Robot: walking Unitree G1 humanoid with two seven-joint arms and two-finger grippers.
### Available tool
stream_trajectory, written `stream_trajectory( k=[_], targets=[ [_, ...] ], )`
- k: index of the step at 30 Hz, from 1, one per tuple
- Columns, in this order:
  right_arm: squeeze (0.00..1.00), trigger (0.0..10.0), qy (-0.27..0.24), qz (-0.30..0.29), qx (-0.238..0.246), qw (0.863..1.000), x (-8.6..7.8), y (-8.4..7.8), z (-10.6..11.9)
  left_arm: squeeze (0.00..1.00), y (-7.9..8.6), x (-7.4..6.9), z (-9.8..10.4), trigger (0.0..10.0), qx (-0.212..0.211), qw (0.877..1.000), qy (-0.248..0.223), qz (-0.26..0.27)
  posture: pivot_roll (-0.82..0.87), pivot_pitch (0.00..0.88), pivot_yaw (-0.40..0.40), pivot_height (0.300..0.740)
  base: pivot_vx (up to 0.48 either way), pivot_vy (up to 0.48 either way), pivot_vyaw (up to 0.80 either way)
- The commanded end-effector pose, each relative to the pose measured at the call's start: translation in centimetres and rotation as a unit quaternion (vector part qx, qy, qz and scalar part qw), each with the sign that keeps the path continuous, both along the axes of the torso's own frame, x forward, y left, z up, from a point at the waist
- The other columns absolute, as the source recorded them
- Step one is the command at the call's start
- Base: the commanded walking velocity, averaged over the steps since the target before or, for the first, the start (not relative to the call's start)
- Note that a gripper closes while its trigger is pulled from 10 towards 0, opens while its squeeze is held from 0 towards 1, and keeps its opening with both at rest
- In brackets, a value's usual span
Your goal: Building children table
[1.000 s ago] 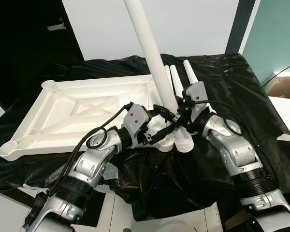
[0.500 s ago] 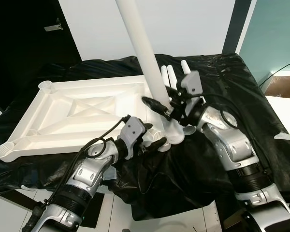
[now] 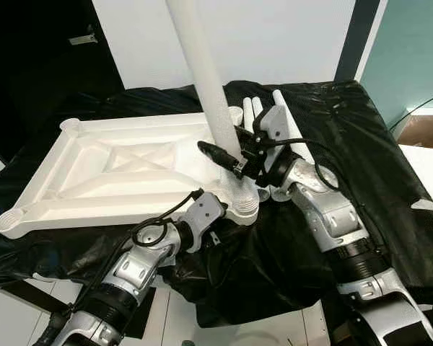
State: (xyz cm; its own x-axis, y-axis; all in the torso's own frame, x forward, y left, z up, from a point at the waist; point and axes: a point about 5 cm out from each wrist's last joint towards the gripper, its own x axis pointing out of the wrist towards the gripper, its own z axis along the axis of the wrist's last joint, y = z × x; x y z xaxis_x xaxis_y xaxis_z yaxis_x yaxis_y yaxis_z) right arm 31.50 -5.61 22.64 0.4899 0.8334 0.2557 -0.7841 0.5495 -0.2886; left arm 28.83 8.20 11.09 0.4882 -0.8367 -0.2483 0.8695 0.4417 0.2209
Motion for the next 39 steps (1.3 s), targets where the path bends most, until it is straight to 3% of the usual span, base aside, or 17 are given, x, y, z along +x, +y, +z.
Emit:
stream_trajectory(
  k=[1,8,17,22,28,39],
  targets=[
    [0.0,10.0,0.011,0.004,-0.004,1.0,0.0,0.1,-1.0,0.0,0.7,-0.6,-1.1,10.0,0.018,1.0,0.022,0.004,0.09,0.0,0.052,0.74,0.0,0.0,0.0],
    [0.0,10.0,0.033,-0.014,-0.013,0.999,0.2,-0.3,-2.9,0.0,0.8,-1.2,-1.2,10.0,0.02,1.0,0.024,0.005,0.09,0.0,0.063,0.74,0.0,0.0,0.0],
    [0.0,10.0,0.026,-0.027,-0.031,0.999,0.3,-0.9,-4.2,0.0,0.6,-1.3,-1.0,10.0,0.02,1.0,0.022,0.0,0.09,0.0,0.083,0.74,0.0,0.0,0.0],
    [0.0,10.0,0.011,-0.021,-0.076,0.997,-0.9,-1.5,-6.5,0.0,0.2,-1.4,-0.9,10.0,0.019,1.0,0.021,-0.005,0.09,0.0,0.083,0.74,0.0,0.0,0.0],
    [0.0,10.0,0.014,-0.021,-0.063,0.998,-1.8,-2.1,-7.5,0.0,0.1,-1.5,-1.1,10.0,0.02,1.0,0.023,-0.006,0.08,0.0,0.086,0.74,0.0,0.0,0.0],
    [0.0,10.0,0.13,-0.028,-0.03,0.991,-1.2,-2.1,-8.6,0.0,-0.2,-1.4,-1.0,10.0,0.021,0.999,0.023,-0.01,0.07,0.0,0.085,0.74,0.0,0.0,0.0]
  ],
)
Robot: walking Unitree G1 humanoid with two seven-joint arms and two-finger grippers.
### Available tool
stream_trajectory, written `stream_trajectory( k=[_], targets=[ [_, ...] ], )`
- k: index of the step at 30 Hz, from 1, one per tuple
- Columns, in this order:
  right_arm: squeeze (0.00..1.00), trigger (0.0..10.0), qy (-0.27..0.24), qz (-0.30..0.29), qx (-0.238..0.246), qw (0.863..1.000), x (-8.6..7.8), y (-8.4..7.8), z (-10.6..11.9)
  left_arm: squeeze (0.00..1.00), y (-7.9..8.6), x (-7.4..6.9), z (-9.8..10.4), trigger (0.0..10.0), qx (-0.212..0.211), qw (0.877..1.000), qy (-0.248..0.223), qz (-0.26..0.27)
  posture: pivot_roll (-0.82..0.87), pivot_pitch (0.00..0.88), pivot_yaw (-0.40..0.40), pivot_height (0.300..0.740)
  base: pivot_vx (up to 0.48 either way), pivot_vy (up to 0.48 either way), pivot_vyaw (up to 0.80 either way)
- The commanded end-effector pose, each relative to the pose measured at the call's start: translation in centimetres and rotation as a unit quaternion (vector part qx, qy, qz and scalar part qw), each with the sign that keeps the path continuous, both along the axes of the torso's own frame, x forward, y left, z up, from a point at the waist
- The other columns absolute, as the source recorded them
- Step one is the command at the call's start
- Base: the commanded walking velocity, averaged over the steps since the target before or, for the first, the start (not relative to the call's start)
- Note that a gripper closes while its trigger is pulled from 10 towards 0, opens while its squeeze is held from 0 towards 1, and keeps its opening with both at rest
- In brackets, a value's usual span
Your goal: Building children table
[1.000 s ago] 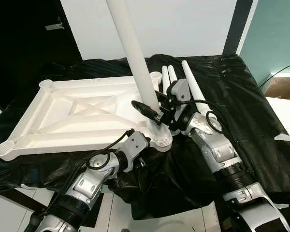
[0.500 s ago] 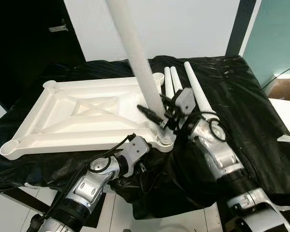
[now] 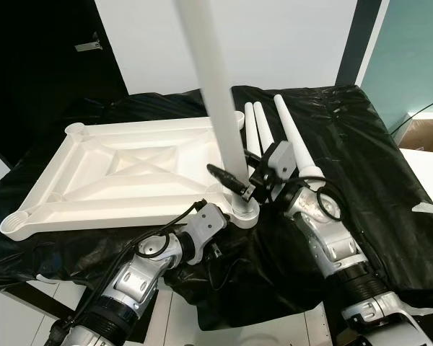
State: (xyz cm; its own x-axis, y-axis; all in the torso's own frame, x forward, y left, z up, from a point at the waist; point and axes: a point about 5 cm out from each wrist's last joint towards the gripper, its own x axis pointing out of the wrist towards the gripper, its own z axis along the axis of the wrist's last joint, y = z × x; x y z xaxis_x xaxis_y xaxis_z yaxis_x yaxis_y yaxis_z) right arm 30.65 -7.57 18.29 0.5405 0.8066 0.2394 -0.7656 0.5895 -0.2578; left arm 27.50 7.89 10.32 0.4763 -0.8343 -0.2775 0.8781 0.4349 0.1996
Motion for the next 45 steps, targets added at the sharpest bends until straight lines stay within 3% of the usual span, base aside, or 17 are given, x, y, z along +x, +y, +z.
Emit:
stream_trajectory(
  k=[1,5,22,25,27,30,31,35,38,45],
  targets=[
    [0.0,10.0,0.112,-0.002,-0.029,0.993,-0.4,-0.1,-4.2,0.0,0.1,-0.1,-0.3,10.0,0.013,1.0,0.007,-0.009,0.07,0.0,0.085,0.74,0.0,0.0,0.0],
    [0.0,10.0,0.158,-0.019,0.003,0.987,0.1,-0.1,-3.2,0.0,0.1,-0.3,-0.5,10.0,0.014,1.0,0.01,-0.012,0.07,0.0,0.086,0.74,0.0,0.0,0.0],
    [0.0,10.0,0.208,-0.004,0.012,0.978,0.7,0.2,0.2,0.0,-0.2,-0.3,-0.7,10.0,0.016,1.0,0.01,-0.017,0.06,0.0,0.082,0.74,0.0,0.0,0.0],
    [0.0,10.0,0.208,-0.004,0.012,0.978,0.7,0.2,0.2,0.0,-0.2,-0.3,-0.7,10.0,0.016,1.0,0.01,-0.017,0.06,0.0,0.082,0.74,0.0,0.0,0.0],
    [0.0,10.0,0.18,-0.004,-0.027,0.983,0.7,0.2,1.2,0.0,-0.3,-0.2,-0.8,10.0,0.015,1.0,0.009,-0.016,0.06,0.0,0.077,0.74,0.0,0.0,0.0],
    [0.0,10.0,0.174,-0.005,-0.038,0.984,0.6,0.2,1.3,0.0,-0.4,-0.2,-0.8,10.0,0.015,1.0,0.009,-0.016,0.06,0.0,0.077,0.74,0.0,0.0,0.0],
    [0.0,10.0,0.148,-0.007,-0.053,0.988,0.4,0.2,1.2,0.0,-0.4,-0.2,-0.8,10.0,0.013,1.0,0.007,-0.013,0.06,0.0,0.073,0.74,0.0,0.0,0.0],
    [0.0,10.0,0.122,-0.068,-0.021,0.99,-0.2,0.6,-0.8,0.0,-0.5,-0.1,-0.9,10.0,0.004,1.0,0.007,0.0,0.06,0.0,0.073,0.74,0.0,0.0,0.0],
    [0.0,10.0,0.124,-0.119,0.039,0.984,-0.4,1.0,-1.7,0.0,-0.5,-0.3,-1.0,10.0,0.001,1.0,0.009,0.003,0.08,0.0,0.082,0.74,0.0,0.0,0.0],
    [0.0,10.0,0.101,-0.151,0.094,0.979,-0.6,1.9,-2.0,0.0,-0.1,-0.6,-1.1,10.0,0.002,1.0,0.011,0.009,0.1,0.0,0.09,0.74,0.0,0.0,0.0]
  ],
)
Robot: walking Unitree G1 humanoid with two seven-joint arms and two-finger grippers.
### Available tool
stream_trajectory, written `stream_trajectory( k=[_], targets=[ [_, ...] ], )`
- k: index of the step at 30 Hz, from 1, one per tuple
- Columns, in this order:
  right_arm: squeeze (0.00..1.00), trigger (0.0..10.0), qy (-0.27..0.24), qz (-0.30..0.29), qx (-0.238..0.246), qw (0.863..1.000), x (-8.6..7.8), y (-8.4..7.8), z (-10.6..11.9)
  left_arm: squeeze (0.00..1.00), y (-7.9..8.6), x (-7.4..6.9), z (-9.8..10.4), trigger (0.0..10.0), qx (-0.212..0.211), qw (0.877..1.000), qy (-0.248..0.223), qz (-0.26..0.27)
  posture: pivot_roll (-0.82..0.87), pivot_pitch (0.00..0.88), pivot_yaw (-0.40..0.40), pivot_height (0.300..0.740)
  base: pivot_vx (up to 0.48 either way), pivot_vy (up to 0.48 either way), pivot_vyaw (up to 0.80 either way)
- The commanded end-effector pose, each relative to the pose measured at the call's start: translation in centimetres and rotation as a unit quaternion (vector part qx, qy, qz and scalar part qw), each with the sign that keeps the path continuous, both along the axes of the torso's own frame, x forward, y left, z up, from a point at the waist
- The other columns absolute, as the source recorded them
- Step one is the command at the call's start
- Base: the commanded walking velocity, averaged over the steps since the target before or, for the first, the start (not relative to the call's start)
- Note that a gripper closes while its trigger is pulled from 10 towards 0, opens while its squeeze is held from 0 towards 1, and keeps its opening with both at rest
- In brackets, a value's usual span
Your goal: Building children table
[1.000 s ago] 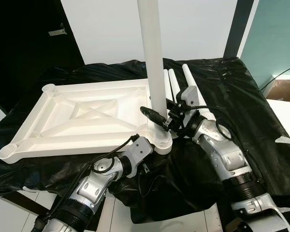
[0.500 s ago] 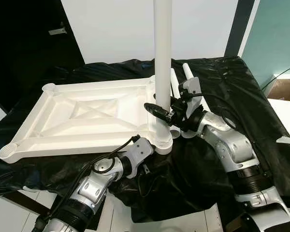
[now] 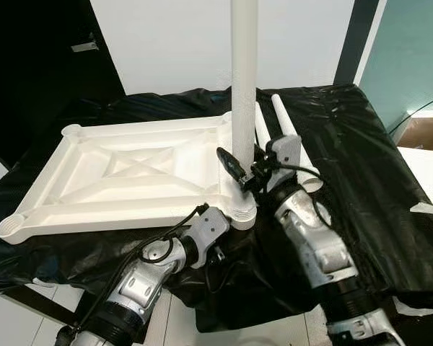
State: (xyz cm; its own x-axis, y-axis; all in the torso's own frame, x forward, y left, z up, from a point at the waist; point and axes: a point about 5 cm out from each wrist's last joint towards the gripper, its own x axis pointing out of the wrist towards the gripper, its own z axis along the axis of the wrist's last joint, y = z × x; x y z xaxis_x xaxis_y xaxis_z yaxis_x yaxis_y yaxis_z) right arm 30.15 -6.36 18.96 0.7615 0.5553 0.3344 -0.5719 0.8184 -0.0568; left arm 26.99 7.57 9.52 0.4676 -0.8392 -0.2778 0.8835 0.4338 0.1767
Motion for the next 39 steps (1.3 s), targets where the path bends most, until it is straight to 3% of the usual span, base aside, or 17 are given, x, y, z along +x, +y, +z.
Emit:
stream_trajectory(
  k=[1,5,6,10,11,12,13,19,23,26,29,30,39],
  targets=[
    [0.0,10.0,0.061,-0.004,0.001,0.998,0.0,0.9,-2.6,0.0,0.3,-0.1,-0.3,10.0,0.008,1.0,0.001,0.011,0.11,0.0,0.09,0.74,0.0,0.0,0.0],
    [0.0,10.0,0.056,-0.001,-0.003,0.998,0.0,1.5,-2.5,0.0,0.5,-0.1,-0.3,10.0,0.009,1.0,0.001,0.013,0.11,0.0,0.088,0.74,0.0,0.0,0.0],
    [1.0,10.0,0.052,0.007,-0.013,0.999,-0.1,1.8,-2.5,0.0,0.5,-0.1,-0.3,10.0,0.009,1.0,0.001,0.014,0.11,0.0,0.087,0.74,0.0,0.0,0.0],
    [1.0,10.0,0.037,0.024,-0.04,0.998,-0.2,2.2,-2.4,0.0,0.4,-0.1,-0.3,10.0,0.006,1.0,0.001,0.016,0.1,0.0,0.078,0.74,0.0,0.0,0.0],
    [0.08,10.0,0.03,0.041,-0.058,0.997,-0.3,2.2,-2.5,0.0,0.2,0.0,-0.3,10.0,0.004,1.0,0.001,0.017,0.09,0.0,0.072,0.74,0.0,0.0,0.0],
    [0.08,10.0,0.03,0.041,-0.058,0.997,-0.3,2.2,-2.5,0.0,0.2,0.0,-0.3,10.0,0.004,1.0,0.001,0.017,0.09,0.0,0.072,0.74,0.0,0.0,0.0],
    [0.0,10.0,0.024,0.063,-0.081,0.994,-0.4,1.6,-2.6,0.0,0.0,0.1,-0.3,10.0,0.001,1.0,0.0,0.018,0.09,0.0,0.067,0.74,0.0,0.0,0.0],
    [0.0,10.0,0.032,0.129,-0.127,0.983,-0.9,-0.7,-3.2,0.0,-0.3,0.4,-0.2,10.0,-0.003,1.0,-0.004,0.018,0.07,0.0,0.06,0.74,0.0,0.0,0.0],
    [0.0,10.0,0.035,0.142,-0.154,0.977,-0.7,-2.2,-3.3,0.0,-0.4,0.5,-0.2,10.0,-0.004,1.0,-0.004,0.017,0.06,0.0,0.06,0.74,0.0,0.0,0.0],
    [0.0,10.0,0.047,0.154,-0.213,0.964,0.1,-5.0,-3.5,0.0,-0.6,0.6,-0.2,10.0,-0.003,1.0,-0.005,0.014,0.05,0.0,0.056,0.74,0.0,0.0,0.0],
    [0.0,10.0,0.049,0.157,-0.221,0.961,0.3,-5.4,-3.5,0.0,-0.6,0.6,-0.2,10.0,-0.003,1.0,-0.005,0.014,0.05,0.0,0.056,0.74,0.0,0.0,0.0],
    [0.0,0.0,0.051,0.164,-0.231,0.958,0.4,-5.6,-3.5,0.0,-0.6,0.7,-0.2,10.0,-0.002,1.0,-0.006,0.013,0.05,0.0,0.055,0.74,0.0,0.0,0.0],
    [0.0,0.0,0.062,0.19,-0.246,0.949,1.0,-5.5,-3.8,0.0,-0.4,0.7,-0.3,10.0,-0.003,1.0,-0.008,0.016,0.06,0.0,0.053,0.74,0.0,0.0,0.0]
  ],
)
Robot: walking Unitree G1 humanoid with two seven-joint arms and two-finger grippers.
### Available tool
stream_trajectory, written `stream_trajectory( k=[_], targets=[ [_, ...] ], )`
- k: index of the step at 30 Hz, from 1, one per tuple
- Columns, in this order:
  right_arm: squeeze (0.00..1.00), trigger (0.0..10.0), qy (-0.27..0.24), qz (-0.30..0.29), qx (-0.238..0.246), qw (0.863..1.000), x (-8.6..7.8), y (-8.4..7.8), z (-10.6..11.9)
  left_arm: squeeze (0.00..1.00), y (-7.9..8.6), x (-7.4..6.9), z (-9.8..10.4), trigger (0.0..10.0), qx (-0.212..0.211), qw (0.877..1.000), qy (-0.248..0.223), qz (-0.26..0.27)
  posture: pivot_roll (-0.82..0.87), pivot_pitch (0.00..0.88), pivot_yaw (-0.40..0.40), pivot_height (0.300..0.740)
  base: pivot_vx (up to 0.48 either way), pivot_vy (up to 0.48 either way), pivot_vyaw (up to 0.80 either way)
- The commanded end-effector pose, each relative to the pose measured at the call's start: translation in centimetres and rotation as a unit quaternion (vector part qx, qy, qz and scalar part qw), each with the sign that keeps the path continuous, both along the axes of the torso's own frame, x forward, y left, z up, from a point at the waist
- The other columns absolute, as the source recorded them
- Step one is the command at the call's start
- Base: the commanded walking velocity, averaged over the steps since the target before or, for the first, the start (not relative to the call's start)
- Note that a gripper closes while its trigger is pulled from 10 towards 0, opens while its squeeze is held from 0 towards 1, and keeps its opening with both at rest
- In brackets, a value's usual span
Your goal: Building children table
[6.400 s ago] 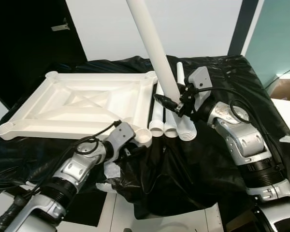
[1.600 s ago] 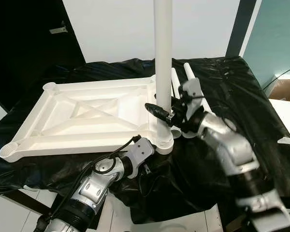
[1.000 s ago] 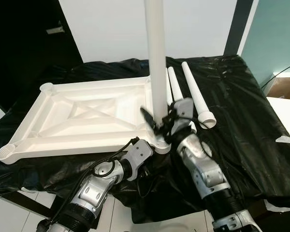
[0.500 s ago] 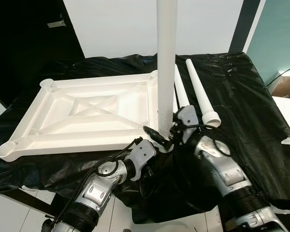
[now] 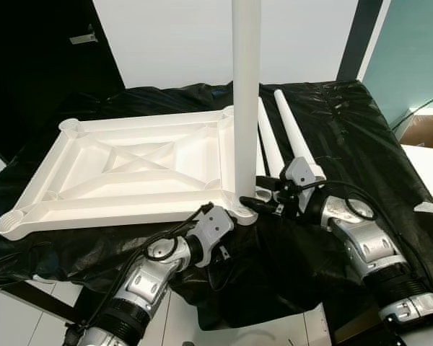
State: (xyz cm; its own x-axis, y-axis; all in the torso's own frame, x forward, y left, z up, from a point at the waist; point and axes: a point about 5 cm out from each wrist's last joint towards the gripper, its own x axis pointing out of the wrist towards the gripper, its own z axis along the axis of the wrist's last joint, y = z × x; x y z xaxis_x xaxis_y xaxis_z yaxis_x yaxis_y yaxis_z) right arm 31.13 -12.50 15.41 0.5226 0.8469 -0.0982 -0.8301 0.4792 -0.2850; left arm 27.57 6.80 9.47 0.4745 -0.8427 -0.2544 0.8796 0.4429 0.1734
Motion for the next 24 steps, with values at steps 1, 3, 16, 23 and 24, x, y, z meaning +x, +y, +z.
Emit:
stream_trajectory(
  k=[1,3,16,23,24],
  targets=[
    [0.0,0.0,0.001,0.018,-0.009,1.0,0.0,0.7,-0.2,0.0,0.4,0.2,-0.2,10.0,0.009,1.0,-0.003,0.013,0.06,0.0,0.053,0.74,0.0,0.0,0.0],
    [0.0,0.0,0.003,0.02,-0.009,1.0,0.0,0.7,-0.3,0.0,0.4,0.2,-0.2,10.0,0.009,1.0,-0.004,0.014,0.07,0.0,0.054,0.74,0.0,0.0,0.0],
    [0.0,0.0,-0.023,-0.107,0.128,0.986,-1.9,3.8,-1.8,0.0,0.6,0.1,-0.4,10.0,0.013,1.0,-0.004,0.013,0.07,0.0,0.062,0.74,0.0,0.0,0.0],
    [0.0,0.0,-0.028,-0.195,0.191,0.962,-2.2,3.7,-2.0,0.0,0.7,0.2,-0.3,10.0,0.017,1.0,-0.005,0.01,0.08,0.0,0.067,0.74,0.0,0.0,0.0],
    [0.0,0.0,-0.026,-0.197,0.19,0.961,-2.1,3.6,-2.0,0.0,0.8,0.2,-0.3,10.0,0.017,1.0,-0.005,0.01,0.08,0.0,0.067,0.74,0.0,0.0,0.0]
  ],
)
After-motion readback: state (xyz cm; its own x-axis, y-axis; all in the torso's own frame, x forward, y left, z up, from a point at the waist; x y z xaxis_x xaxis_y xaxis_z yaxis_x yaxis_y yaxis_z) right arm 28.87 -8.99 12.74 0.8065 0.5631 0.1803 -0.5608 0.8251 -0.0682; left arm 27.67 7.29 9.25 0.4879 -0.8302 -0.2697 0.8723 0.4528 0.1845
